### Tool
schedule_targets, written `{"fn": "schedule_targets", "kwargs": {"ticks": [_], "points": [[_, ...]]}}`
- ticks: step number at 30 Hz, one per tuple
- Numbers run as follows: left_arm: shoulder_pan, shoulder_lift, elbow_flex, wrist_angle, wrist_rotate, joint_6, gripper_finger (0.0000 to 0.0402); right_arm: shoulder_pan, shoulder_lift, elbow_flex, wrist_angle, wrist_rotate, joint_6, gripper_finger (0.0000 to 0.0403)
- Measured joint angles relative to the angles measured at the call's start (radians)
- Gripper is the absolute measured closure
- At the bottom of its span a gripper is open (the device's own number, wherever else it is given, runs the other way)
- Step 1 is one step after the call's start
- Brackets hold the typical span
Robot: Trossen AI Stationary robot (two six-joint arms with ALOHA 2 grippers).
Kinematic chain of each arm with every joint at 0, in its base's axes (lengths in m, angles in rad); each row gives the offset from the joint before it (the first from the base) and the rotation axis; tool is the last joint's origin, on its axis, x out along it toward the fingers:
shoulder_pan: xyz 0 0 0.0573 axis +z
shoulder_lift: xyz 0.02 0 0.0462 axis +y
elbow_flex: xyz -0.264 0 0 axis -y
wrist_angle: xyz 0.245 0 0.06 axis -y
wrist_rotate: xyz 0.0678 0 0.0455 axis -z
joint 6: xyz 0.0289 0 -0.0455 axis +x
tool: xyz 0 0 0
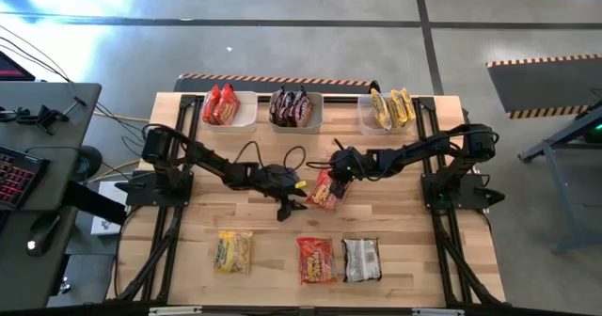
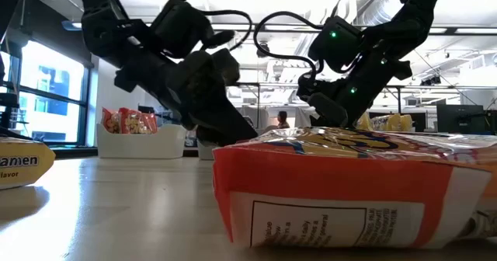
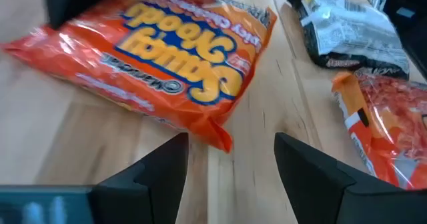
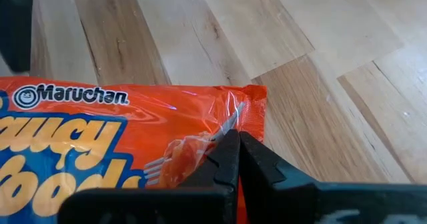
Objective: Sort Maruchan noodles
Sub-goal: Put the orange noodle pack into the white bin
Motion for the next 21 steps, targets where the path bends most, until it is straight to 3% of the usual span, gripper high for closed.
{"fn": "schedule_targets", "kwargs": {"ticks": [8,11,18,21], "points": [[-0.027,0.113,0.098,-0.001,-0.029,0.045,0.0205,0.000,0.000,0.000,0.002,0.000,0.000,0.0402],[-0.027,0.129,0.109,-0.006,-0.055,0.059,0.0246,0.000,0.000,0.000,0.002,0.001,0.000,0.0402],[-0.025,0.129,0.109,0.019,-0.071,0.114,0.0385,0.000,0.000,0.000,0.008,0.003,0.003,0.0402],[-0.026,0.128,0.109,0.017,-0.074,0.150,0.0392,0.000,-0.012,0.000,0.007,-0.006,-0.004,0.0402]]}}
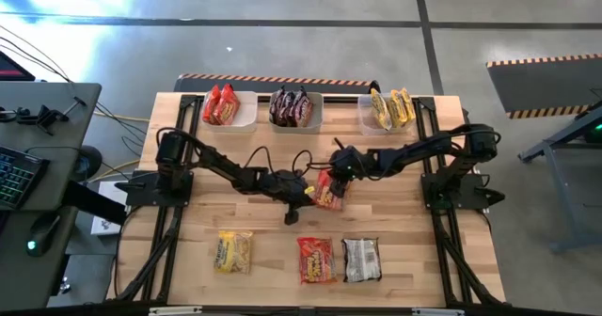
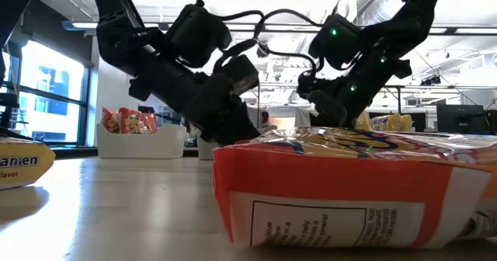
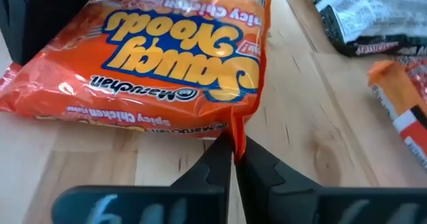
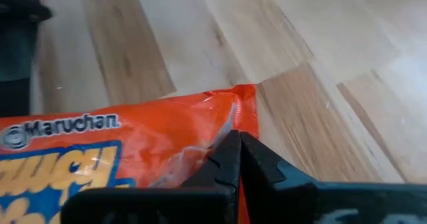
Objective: Sort Maruchan noodles
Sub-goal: Put the orange noodle pack into the white bin
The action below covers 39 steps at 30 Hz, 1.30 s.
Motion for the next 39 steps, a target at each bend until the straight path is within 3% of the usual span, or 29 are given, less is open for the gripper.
{"fn": "schedule_targets", "kwargs": {"ticks": [6,11,15,21,25,33,39], "points": [[0.000,-0.048,-0.001,-0.036,-0.030,0.165,0.0400,0.000,-0.144,0.000,-0.123,-0.033,-0.050,0.0402],[-0.013,-0.117,-0.001,-0.087,-0.138,0.365,0.0401,0.009,-0.345,-0.053,-0.230,0.006,-0.081,0.0403],[-0.033,-0.175,-0.002,-0.142,-0.222,0.509,0.0401,0.011,-0.458,-0.211,-0.022,-0.074,-0.068,0.0403],[-0.055,-0.241,-0.001,-0.199,-0.257,0.618,0.0401,0.011,-0.472,-0.418,0.354,-0.123,0.041,0.0389],[-0.062,-0.256,-0.002,-0.208,-0.260,0.643,0.0401,0.011,-0.470,-0.449,0.388,-0.125,0.096,0.0333],[-0.068,-0.258,-0.002,-0.209,-0.294,0.659,0.0401,0.015,-0.463,-0.449,0.387,-0.144,0.071,0.0169],[-0.088,-0.258,-0.002,-0.209,-0.320,0.687,0.0401,0.006,-0.425,-0.449,0.414,-0.142,-0.049,0.0131]]}}
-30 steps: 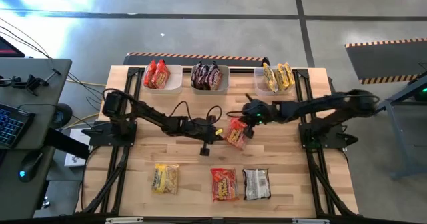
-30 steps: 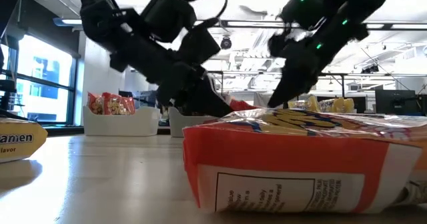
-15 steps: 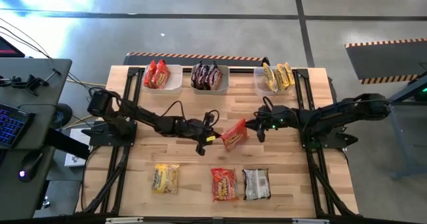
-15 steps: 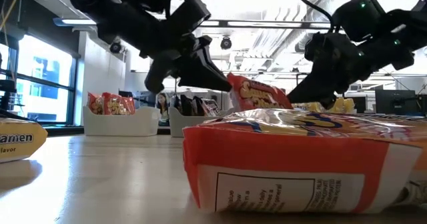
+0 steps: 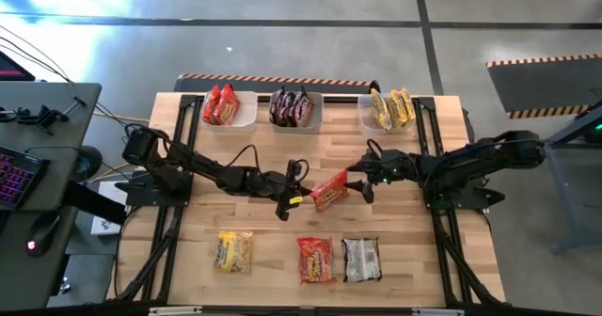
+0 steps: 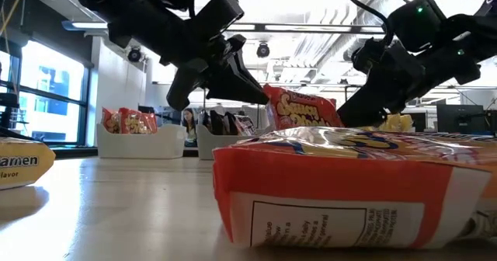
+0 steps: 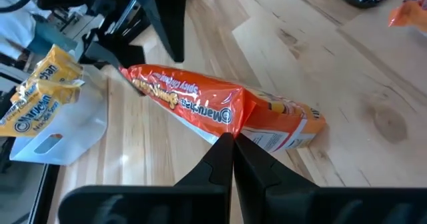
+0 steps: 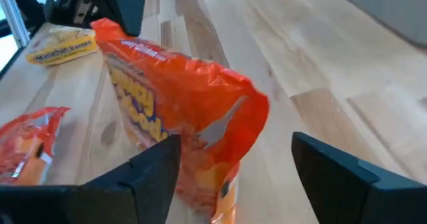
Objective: Sort Maruchan noodles
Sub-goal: Put the orange noodle pack into the white bin
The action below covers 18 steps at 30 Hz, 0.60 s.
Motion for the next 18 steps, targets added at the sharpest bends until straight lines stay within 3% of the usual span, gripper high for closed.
{"fn": "schedule_targets", "kwargs": {"ticks": [7,13,18], "points": [[-0.012,0.000,0.000,0.000,-0.018,0.001,0.0401,-0.027,0.117,0.001,0.203,-0.160,-0.035,0.0132],[-0.012,0.000,0.000,0.006,-0.025,0.000,0.0401,-0.032,0.294,0.001,0.355,-0.170,0.009,0.0132],[-0.012,0.000,0.000,0.006,-0.050,0.000,0.0401,-0.032,0.452,0.001,0.604,-0.262,0.032,0.0132]]}}
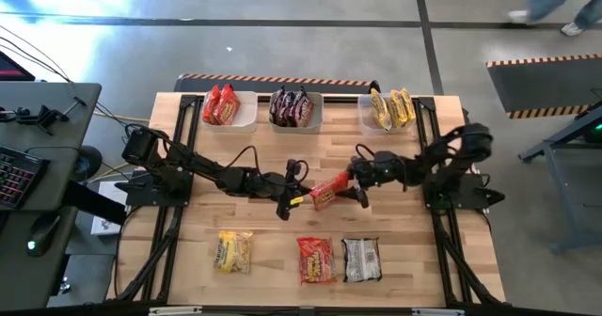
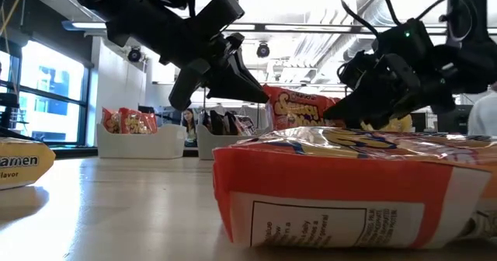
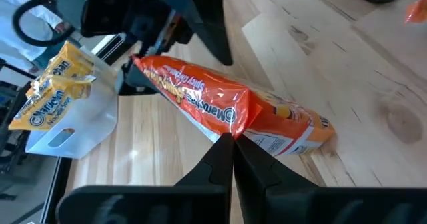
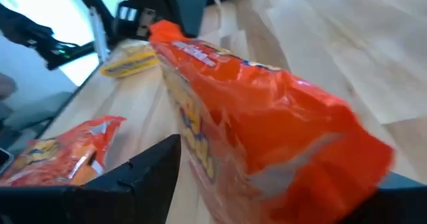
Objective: Sort Maruchan noodles
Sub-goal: Put the orange noodle pack into the white bin
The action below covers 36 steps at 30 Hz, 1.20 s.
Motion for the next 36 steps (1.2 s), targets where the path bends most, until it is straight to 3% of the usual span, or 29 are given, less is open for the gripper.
{"fn": "schedule_targets", "kwargs": {"ticks": [6,11,21,28,31,36], "points": [[0.000,0.000,0.000,0.000,-0.002,-0.017,0.0401,0.005,0.159,0.020,0.179,-0.035,0.033,0.0135],[0.000,0.000,0.000,0.000,-0.023,-0.040,0.0401,0.020,0.244,0.064,0.225,-0.035,0.030,0.0163],[0.000,0.000,0.000,-0.010,-0.081,-0.112,0.0401,0.028,0.269,0.079,0.239,-0.043,0.025,0.0270],[0.012,-0.125,0.000,-0.162,-0.158,-0.257,0.0387,0.028,0.268,0.080,0.272,-0.083,0.033,0.0276],[0.044,-0.223,0.000,-0.280,-0.079,-0.380,0.0377,0.025,0.251,0.082,0.278,-0.092,0.042,0.0274],[0.157,-0.333,0.001,-0.339,0.324,-0.685,0.0369,0.025,0.201,0.115,0.223,-0.087,0.022,0.0281]]}}
